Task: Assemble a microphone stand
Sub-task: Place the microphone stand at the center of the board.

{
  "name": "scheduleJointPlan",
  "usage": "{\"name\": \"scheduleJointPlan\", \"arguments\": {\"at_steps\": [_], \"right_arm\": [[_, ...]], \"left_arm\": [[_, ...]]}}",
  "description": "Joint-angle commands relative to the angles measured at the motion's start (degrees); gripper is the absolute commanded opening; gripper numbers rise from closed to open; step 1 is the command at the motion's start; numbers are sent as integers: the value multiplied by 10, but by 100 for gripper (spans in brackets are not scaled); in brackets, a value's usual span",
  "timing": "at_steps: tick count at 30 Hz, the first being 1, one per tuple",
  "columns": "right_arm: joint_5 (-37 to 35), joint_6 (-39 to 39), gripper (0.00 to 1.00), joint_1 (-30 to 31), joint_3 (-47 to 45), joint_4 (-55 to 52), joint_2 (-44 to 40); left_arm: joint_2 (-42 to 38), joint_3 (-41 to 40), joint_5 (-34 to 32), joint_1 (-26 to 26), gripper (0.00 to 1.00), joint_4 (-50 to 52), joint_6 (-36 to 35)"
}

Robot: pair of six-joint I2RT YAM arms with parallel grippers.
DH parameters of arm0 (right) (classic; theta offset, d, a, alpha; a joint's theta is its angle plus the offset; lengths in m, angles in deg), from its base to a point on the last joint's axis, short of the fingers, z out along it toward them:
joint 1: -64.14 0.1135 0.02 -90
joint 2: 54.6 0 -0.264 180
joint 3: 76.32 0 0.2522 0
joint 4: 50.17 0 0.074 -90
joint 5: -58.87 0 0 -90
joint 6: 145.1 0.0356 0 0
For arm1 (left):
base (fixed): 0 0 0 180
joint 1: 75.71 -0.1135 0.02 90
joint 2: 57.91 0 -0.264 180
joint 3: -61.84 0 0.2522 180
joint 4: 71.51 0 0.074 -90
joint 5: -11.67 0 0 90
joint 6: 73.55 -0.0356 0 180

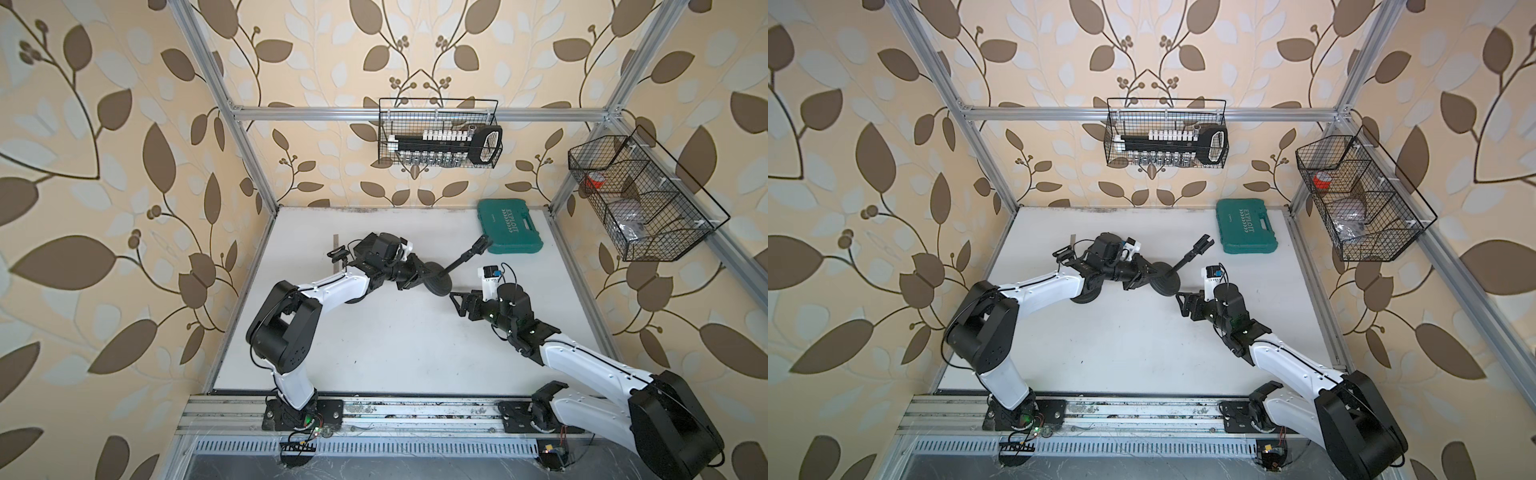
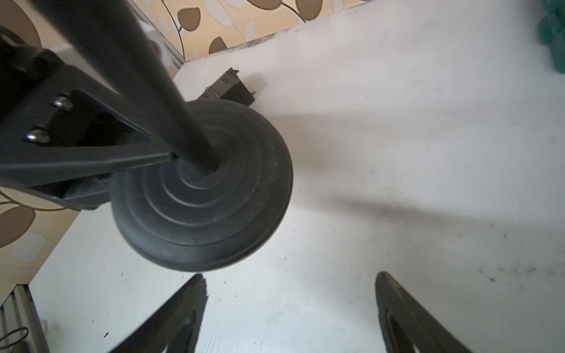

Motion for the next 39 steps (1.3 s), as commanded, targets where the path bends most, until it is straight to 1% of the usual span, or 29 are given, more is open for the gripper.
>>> {"name": "scheduleJointPlan", "arguments": {"at_steps": [1, 6, 9, 11, 15, 18, 21, 25, 28, 31, 33, 36, 39], "right_arm": [[-10, 16, 86, -8, -18, -17, -13], [-22, 18, 86, -19, -27, -37, -21], [-24, 15, 86, -27, -28, -54, -29], [-25, 12, 86, -34, -30, -61, -39], [-25, 7, 86, -48, -35, -74, -57], [-21, 6, 87, -63, -35, -78, -61], [-8, 2, 91, -83, -25, -88, -53], [3, -2, 93, -117, -9, -96, -49], [7, -2, 94, -148, 5, -101, -50], [7, -5, 94, -175, 26, -110, -46], [2, -12, 94, -188, 40, -117, -43], [-25, -36, 94, -202, 50, -116, -44], [-54, -68, 94, -219, 58, -113, -39]], "left_arm": [[35, 64, 12, -2, 0, -96, 17], [114, 123, 0, -1, 0, -92, 10], [159, 156, 4, -1, 1, -90, 14], [186, 168, 9, -2, 3, -105, 25], [215, 171, 5, -2, 8, -125, 34], [227, 169, 3, -1, 17, -127, 34], [225, 157, -3, -1, 26, -127, 23], [206, 119, -19, -1, 39, -128, 8], [193, 92, -28, -1, 43, -128, -4], [179, 66, -41, -1, 49, -112, -18], [167, 46, -49, -2, 50, -107, -23], [141, 15, -61, -4, 53, -96, -29], [104, -20, -84, -5, 57, -58, -48]]}}
